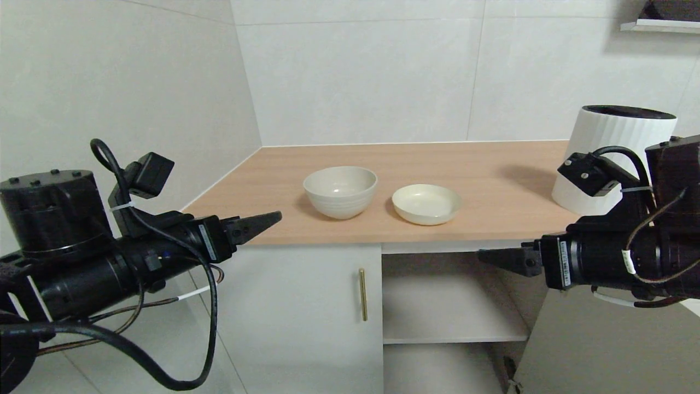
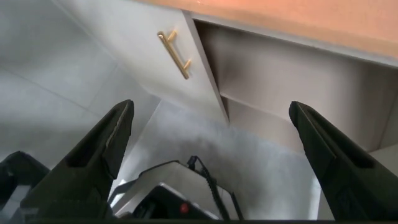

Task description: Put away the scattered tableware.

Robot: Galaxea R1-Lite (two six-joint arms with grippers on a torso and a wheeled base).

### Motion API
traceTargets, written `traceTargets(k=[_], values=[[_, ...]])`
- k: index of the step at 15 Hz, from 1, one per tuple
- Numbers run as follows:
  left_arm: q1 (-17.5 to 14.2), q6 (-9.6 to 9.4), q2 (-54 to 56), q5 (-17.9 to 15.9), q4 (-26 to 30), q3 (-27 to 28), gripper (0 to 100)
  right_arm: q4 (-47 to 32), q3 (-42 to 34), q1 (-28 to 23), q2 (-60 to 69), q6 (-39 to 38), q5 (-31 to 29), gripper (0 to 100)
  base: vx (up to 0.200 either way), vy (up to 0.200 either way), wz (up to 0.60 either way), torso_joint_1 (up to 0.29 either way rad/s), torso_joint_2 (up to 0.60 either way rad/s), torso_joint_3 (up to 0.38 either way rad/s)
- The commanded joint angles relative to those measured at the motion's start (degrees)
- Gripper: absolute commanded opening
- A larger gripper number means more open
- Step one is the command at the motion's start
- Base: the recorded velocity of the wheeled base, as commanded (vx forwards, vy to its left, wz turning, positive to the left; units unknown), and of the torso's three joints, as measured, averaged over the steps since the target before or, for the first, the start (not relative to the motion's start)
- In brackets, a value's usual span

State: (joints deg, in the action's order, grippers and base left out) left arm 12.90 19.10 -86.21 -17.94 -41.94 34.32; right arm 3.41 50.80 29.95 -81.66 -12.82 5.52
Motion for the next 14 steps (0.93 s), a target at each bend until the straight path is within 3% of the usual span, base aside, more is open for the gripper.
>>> traceTargets(k=[1, 6, 8, 9, 11, 12, 13, 14], values=[[0.1, 0.06, -1.2, 0.0, 0.0, 0.2, 100, 0.0, 0.1, -0.2, -1.0, 0.0, 0.0, 100, 0.000, 0.000, 0.00, 0.193, -0.48, -0.286], [0.3, 0.06, -2.3, 0.0, 0.1, 0.7, 100, 0.5, 0.1, -0.3, -2.0, 0.2, 0.0, 100, 0.000, 0.000, 0.00, 0.182, -0.43, -0.254], [1.3, 0.15, -4.1, 0.0, 1.5, 4.2, 100, 5.6, 0.7, -0.3, -4.8, 3.6, -0.4, 100, 0.000, 0.000, 0.00, 0.049, -0.12, -0.071], [1.9, 0.23, -5.5, 0.1, 5.3, 7.9, 100, 8.9, 1.9, -0.8, -7.4, 3.7, -0.8, 100, 0.000, 0.000, 0.00, 0.000, 0.00, 0.000], [2.6, 0.23, -7.6, 0.1, 18.5, 17.6, 100, 7.6, 7.7, -2.9, -12.0, 2.8, -1.0, 100, 0.000, 0.000, 0.00, 0.000, 0.00, 0.000], [2.6, 0.58, -8.2, 0.0, 29.5, 24.9, 100, 3.6, 13.4, -3.6, -15.1, 1.4, -1.2, 100, 0.000, 0.000, 0.00, 0.000, 0.00, 0.000], [2.6, 1.11, -8.4, -0.1, 34.7, 28.2, 100, 1.3, 16.5, -3.6, -16.5, -0.4, -1.5, 100, 0.000, 0.000, 0.00, 0.000, 0.00, 0.000], [2.6, 2.78, -8.7, -0.3, 38.6, 30.5, 100, 0.7, 18.9, -3.6, -18.2, -4.8, -1.7, 100, 0.000, 0.000, 0.00, 0.000, 0.00, 0.000]])
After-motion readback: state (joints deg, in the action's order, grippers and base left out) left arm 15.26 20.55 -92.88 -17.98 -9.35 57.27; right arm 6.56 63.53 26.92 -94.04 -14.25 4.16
